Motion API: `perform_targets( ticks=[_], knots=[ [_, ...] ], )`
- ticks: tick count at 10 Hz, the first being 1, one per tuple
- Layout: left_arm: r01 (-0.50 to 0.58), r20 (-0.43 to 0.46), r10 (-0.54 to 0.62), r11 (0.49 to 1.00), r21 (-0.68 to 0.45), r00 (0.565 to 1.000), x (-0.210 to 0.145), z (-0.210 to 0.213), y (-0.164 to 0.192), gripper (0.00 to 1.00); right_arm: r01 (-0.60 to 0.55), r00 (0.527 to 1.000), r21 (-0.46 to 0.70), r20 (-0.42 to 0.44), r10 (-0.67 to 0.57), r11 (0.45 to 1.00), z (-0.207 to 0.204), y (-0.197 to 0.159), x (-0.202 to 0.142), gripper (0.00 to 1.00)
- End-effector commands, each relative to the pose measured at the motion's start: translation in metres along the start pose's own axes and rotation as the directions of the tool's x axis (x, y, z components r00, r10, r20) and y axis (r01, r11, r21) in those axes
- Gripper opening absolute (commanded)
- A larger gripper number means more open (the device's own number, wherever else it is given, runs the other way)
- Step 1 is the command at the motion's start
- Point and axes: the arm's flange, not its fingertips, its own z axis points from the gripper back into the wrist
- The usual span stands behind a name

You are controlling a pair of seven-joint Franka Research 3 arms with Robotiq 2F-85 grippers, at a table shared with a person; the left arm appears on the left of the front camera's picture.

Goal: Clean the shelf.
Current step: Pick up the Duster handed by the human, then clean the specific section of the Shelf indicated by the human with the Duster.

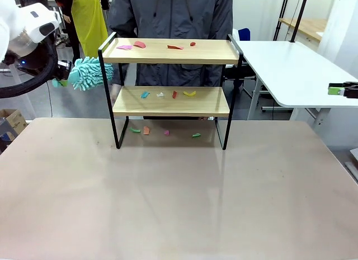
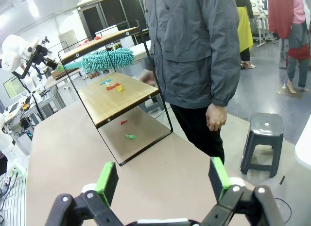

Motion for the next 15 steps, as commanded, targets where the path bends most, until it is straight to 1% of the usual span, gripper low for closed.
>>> perform_targets(
  ticks=[1,9,10,11,12,13,14,15],
  knots=[
    [0.007,0.009,-0.007,1.0,0.006,1.0,0.0,0.002,0.002,0.0,-0.005,1.0,-0.004,-0.001,0.005,1.0,-0.002,0.001,0.002,1.0],
    [0.007,0.009,-0.007,1.0,0.006,1.0,0.0,0.002,0.002,0.0,-0.005,1.0,-0.004,-0.001,0.005,1.0,-0.002,0.001,0.002,1.0],
    [-0.001,0.0,0.001,1.0,0.0,1.0,0.0,0.0,0.0,0.14,-0.005,1.0,-0.004,-0.001,0.005,1.0,-0.002,0.001,0.002,1.0],
    [0.016,-0.003,-0.016,1.0,-0.023,1.0,0.003,0.015,0.021,0.14,-0.005,1.0,-0.004,-0.001,0.005,1.0,-0.002,0.001,0.002,1.0],
    [0.08,-0.02,-0.08,0.997,-0.019,0.997,0.002,0.036,0.044,0.14,-0.005,1.0,-0.004,-0.001,0.005,1.0,-0.002,0.001,0.002,1.0],
    [0.109,-0.021,-0.111,0.992,-0.058,0.994,-0.002,0.054,0.062,0.14,-0.005,1.0,-0.004,-0.001,0.005,1.0,-0.002,0.001,0.002,1.0],
    [0.186,-0.032,-0.19,0.977,-0.108,0.981,-0.003,0.072,0.079,0.14,-0.005,1.0,-0.004,-0.001,0.005,1.0,-0.002,0.001,0.002,1.0],
    [0.288,-0.049,-0.296,0.949,-0.126,0.954,-0.009,0.087,0.09,0.14,-0.005,1.0,-0.004,-0.001,0.005,1.0,-0.002,0.001,0.002,1.0]
  ],
)
